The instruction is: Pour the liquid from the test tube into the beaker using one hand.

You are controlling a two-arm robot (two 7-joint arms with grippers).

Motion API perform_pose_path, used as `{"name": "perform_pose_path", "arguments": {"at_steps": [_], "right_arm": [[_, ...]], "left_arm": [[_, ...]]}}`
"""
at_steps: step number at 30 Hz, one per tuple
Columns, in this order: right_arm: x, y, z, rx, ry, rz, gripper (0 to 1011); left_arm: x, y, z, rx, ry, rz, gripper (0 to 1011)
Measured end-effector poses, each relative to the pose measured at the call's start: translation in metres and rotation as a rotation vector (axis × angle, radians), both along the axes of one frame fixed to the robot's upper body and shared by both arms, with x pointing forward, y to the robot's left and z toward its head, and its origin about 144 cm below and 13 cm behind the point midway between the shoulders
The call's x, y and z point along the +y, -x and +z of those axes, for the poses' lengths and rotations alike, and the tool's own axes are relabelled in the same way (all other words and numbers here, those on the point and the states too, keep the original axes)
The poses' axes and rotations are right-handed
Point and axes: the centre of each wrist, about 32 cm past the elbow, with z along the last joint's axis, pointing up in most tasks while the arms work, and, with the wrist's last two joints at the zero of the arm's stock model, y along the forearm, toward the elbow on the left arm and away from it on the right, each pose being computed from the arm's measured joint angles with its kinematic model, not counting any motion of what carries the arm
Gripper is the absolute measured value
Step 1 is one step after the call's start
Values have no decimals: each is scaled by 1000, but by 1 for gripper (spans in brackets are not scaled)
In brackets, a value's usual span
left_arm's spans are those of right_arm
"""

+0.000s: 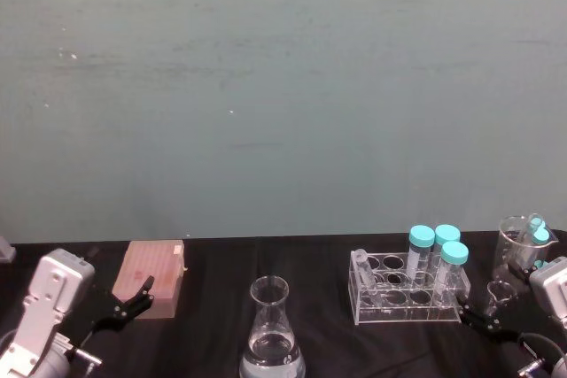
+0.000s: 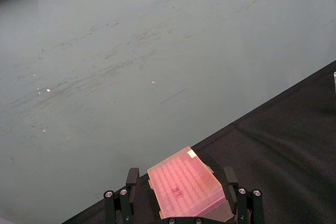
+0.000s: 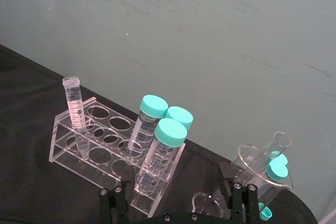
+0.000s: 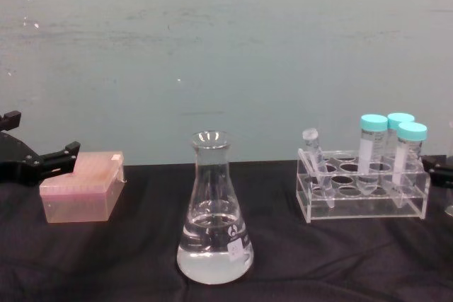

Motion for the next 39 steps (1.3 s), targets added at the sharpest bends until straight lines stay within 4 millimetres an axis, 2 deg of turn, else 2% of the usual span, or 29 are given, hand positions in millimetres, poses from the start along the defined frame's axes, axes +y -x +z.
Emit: {"name": "perform_pose_path", "arguments": {"at_steps": [39], "right_arm": [[0,0,0,0,0,0,1000]], "left_arm": [[0,0,0,0,0,0,1000]]}}
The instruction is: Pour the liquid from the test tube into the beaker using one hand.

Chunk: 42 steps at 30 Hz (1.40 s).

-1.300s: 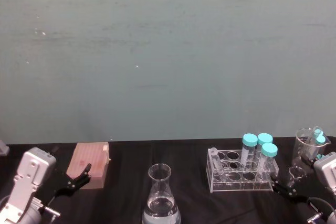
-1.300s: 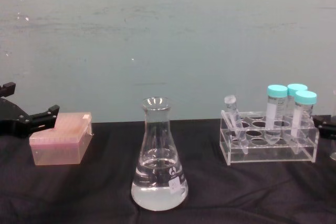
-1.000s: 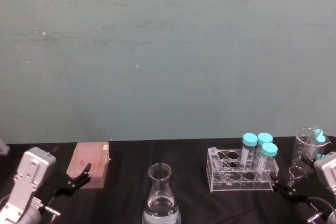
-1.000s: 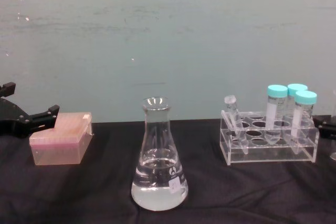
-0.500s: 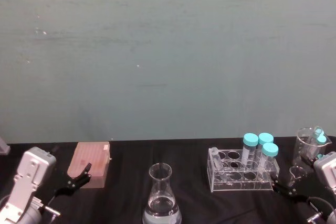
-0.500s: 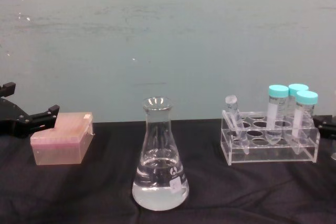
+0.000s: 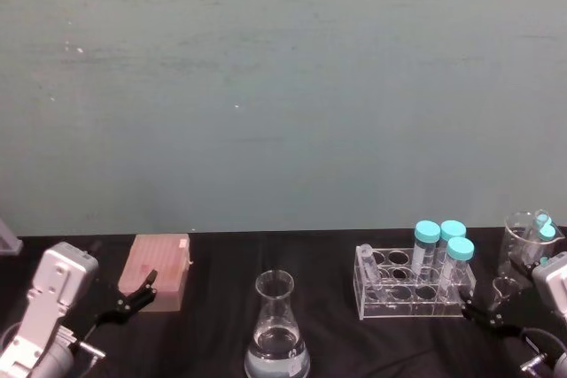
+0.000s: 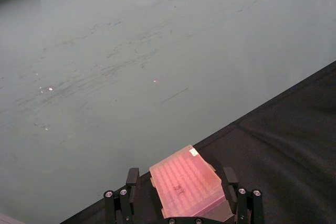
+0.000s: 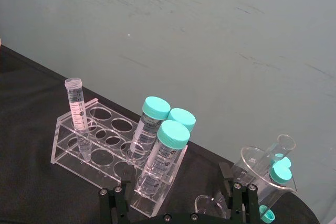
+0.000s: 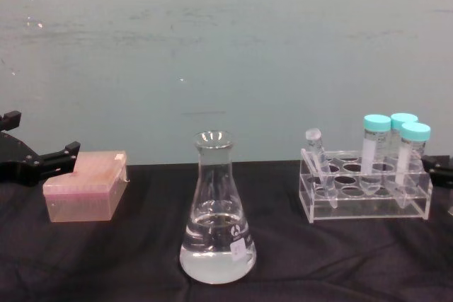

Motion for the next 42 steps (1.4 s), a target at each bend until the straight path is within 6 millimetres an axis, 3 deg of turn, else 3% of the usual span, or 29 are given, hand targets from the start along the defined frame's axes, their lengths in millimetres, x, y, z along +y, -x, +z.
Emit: {"name": "perform_pose_path", "arguments": {"at_steps": [22,42], "right_arm": [[-1,0,0,-2,-3,10,1000],[20,-22,13,-40,-36,247,1000]], "left_arm": [[0,0,0,0,0,0,1000],[0,0,0,0,0,0,1000]]}}
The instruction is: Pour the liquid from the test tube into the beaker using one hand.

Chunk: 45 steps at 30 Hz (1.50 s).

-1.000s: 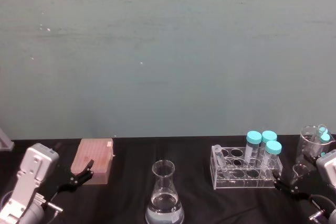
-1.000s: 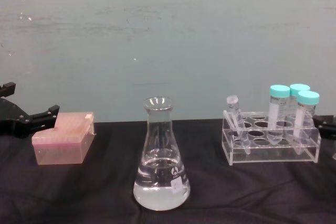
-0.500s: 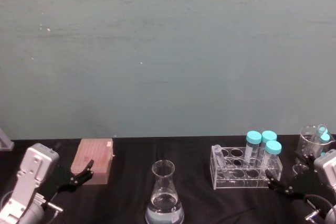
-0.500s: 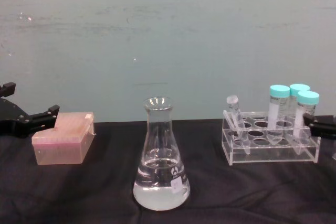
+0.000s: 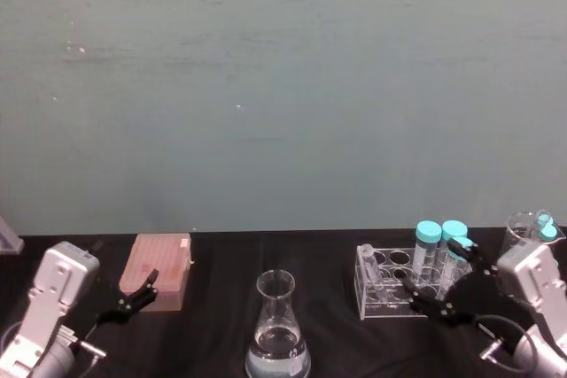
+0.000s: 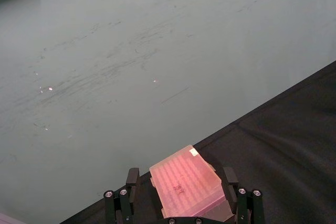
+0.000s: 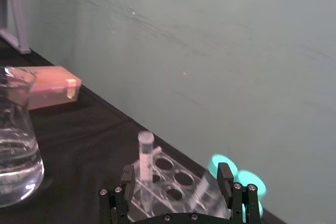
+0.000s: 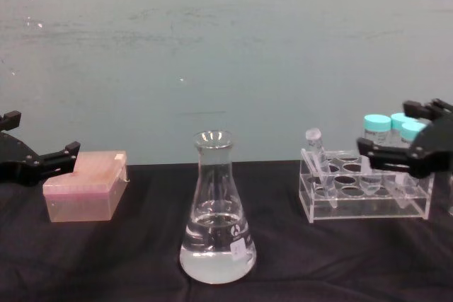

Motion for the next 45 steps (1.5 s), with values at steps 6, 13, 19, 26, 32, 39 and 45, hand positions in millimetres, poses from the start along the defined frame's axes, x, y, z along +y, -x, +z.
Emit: {"name": "perform_pose_path", "arguments": {"at_steps": [6,13,19,26,32,39,45], "right_arm": [[9,-13,5,-26,36,33,1000],[18,-26,6,-37,74,48,1000],[27,-38,4,-40,101,43,1000],[38,-50,-2,-27,105,32,1000],[46,-58,-8,-14,96,32,1000],[52,-65,-14,3,103,45,1000],[57,-70,-19,15,126,47,1000]], "left_arm": [[0,0,0,0,0,0,1000],[0,0,0,0,0,0,1000],[0,0,0,0,0,0,1000],[0,0,0,0,0,0,1000],[0,0,0,0,0,0,1000],[0,0,0,0,0,0,1000],[0,0,0,0,0,0,1000]]}}
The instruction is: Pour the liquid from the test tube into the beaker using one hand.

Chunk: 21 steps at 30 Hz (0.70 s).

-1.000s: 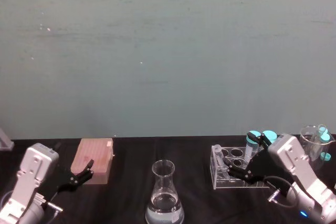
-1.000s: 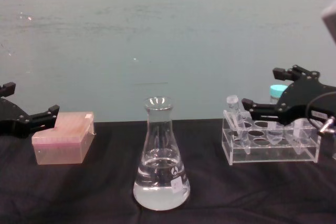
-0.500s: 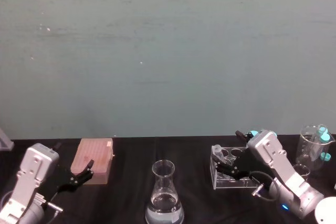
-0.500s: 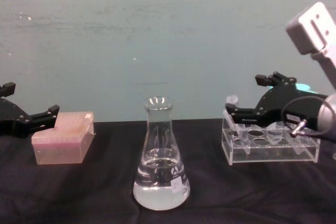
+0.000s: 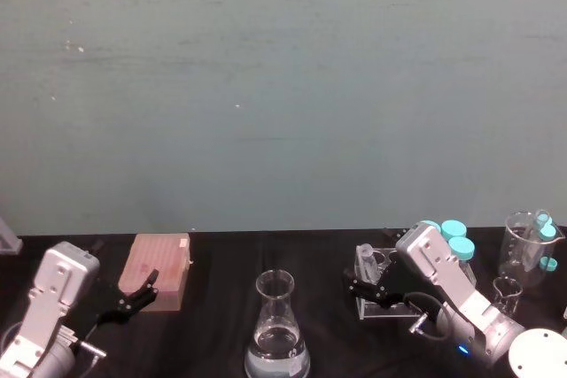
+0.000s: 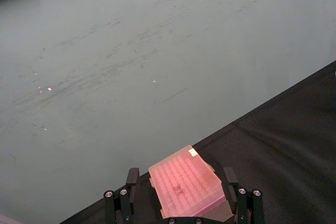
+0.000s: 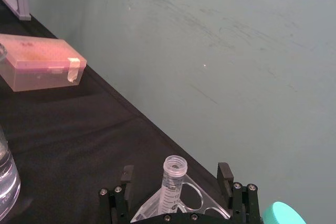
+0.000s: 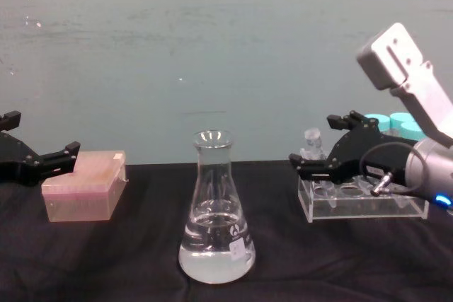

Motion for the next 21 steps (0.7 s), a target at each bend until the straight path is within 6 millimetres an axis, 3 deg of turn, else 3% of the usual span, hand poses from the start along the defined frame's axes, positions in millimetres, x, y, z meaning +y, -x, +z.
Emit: {"name": "perform_pose_path", "arguments": {"at_steps": [21], "right_arm": [[5,-4,-7,-8,13,-16,1000]], "left_arm": [[0,0,0,0,0,0,1000]]}}
